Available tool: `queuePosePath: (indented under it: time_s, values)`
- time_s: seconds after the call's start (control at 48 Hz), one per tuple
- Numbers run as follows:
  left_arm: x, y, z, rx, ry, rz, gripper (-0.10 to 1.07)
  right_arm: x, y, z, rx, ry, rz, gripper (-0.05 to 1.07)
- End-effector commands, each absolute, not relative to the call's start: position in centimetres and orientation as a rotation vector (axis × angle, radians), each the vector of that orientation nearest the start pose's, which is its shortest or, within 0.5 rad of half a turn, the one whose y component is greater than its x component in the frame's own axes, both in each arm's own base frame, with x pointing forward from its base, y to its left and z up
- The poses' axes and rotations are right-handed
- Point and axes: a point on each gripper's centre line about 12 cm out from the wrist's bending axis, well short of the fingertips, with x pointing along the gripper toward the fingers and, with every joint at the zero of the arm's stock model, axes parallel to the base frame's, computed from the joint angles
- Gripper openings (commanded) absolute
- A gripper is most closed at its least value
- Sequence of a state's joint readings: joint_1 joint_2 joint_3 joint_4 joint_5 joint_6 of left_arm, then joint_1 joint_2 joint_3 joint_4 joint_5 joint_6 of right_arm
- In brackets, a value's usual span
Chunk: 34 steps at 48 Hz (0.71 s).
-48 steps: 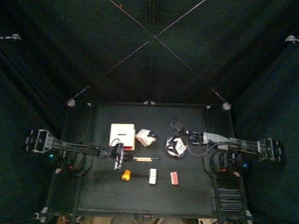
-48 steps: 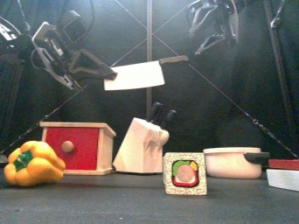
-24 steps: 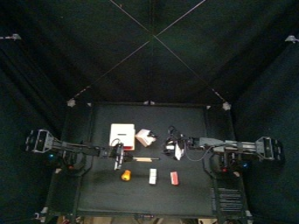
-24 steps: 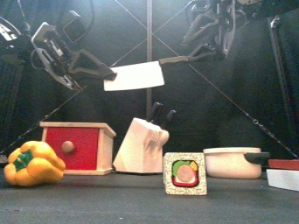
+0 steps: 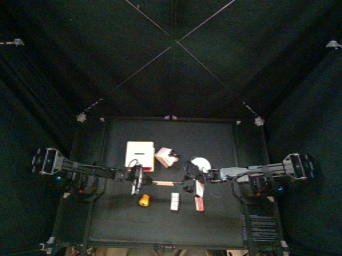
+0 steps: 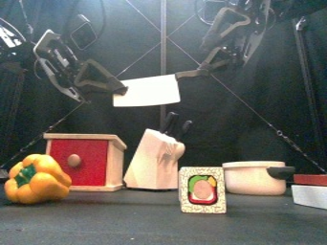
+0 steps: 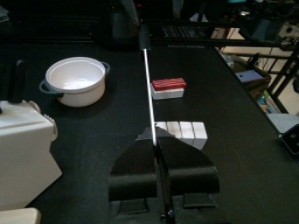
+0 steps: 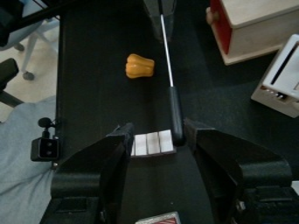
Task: Regrasp cleaver
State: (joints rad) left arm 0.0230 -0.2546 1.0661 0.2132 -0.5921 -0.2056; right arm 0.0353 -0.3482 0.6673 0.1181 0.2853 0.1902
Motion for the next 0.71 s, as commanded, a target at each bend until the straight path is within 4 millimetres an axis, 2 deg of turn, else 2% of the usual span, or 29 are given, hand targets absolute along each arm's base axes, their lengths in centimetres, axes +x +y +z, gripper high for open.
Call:
queuePosePath:
  time_s: [0.0,0.208,0.542,0.688]
  values:
    - [30.9,-0.6,19.7,-0.037,0.202,-0.093,0.18,34.1,1.5,27.7,0.294,0.580,-0.026,0.85]
    - [30.9,-0.7,19.6,-0.029,0.203,-0.102,0.18,34.7,1.3,27.6,0.290,0.582,-0.031,0.85]
    - [31.0,-0.7,19.7,-0.028,0.201,-0.101,0.18,35.7,0.2,26.1,0.299,0.625,-0.068,0.84]
    - [31.1,-0.7,19.5,-0.027,0.207,-0.101,0.18,36.1,-0.1,26.4,0.302,0.617,-0.076,0.84]
